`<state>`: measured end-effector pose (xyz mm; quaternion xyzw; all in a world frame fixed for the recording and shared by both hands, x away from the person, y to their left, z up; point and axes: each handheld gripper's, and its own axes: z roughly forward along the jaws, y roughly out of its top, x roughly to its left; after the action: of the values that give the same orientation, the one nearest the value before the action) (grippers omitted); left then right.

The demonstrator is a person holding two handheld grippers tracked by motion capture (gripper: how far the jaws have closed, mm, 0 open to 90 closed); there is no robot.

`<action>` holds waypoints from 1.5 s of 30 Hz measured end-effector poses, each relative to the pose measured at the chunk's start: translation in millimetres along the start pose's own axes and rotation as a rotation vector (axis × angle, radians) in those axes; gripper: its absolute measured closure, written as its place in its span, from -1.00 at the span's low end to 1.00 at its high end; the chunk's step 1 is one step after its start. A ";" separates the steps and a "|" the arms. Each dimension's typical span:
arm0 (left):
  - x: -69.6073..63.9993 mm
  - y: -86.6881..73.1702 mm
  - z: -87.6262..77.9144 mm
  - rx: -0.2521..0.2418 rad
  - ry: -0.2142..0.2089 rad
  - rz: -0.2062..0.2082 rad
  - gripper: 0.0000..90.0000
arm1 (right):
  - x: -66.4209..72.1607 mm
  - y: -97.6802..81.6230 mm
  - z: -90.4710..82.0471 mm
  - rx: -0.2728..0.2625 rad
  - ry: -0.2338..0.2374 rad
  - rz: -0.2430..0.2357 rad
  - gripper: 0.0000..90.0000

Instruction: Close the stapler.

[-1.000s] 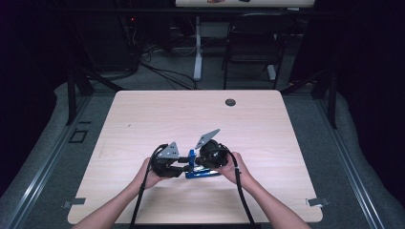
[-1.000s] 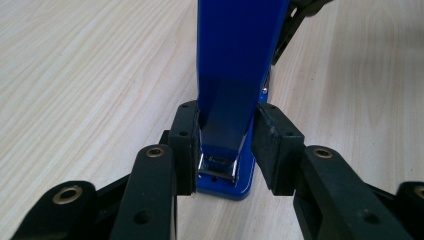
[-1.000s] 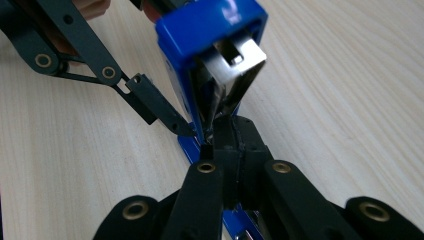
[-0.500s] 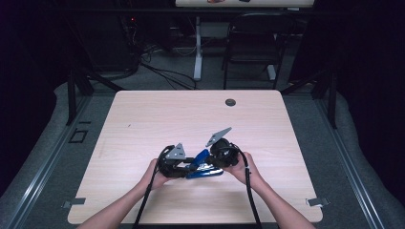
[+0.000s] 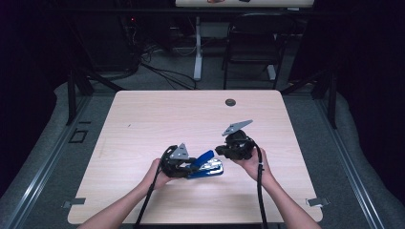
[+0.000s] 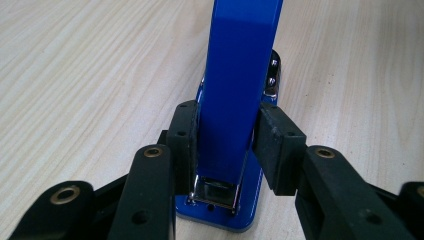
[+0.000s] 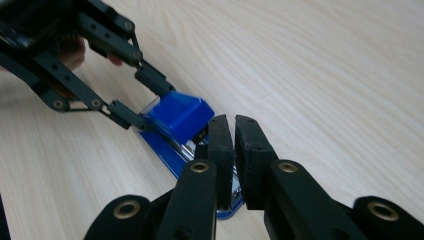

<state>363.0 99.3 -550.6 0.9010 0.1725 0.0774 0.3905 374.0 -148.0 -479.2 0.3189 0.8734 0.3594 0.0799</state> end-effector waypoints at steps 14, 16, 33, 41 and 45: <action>-0.2 1.6 2.4 0.014 -0.002 -0.012 0.39 | 9.6 5.7 2.4 0.014 -0.022 -0.040 0.91; -0.6 1.7 3.1 0.015 0.001 -0.011 0.39 | 10.5 7.7 -2.5 -0.025 -0.035 -0.046 0.91; 6.4 -2.3 2.2 0.040 -0.001 -0.073 -0.01 | 10.9 0.5 17.9 0.125 -0.017 -0.059 0.93; 19.7 -5.8 -9.1 0.005 0.040 -0.137 -0.53 | 3.7 -5.0 27.7 0.185 -0.029 -0.032 0.92; 25.3 -8.1 -16.7 -0.010 0.062 -0.156 -0.69 | 2.3 -7.1 29.9 0.187 -0.024 -0.015 0.93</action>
<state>379.8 125.2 -545.0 0.8800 0.2538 0.0756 0.3943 379.7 -133.1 -505.6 0.3229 0.9044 0.2717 0.0630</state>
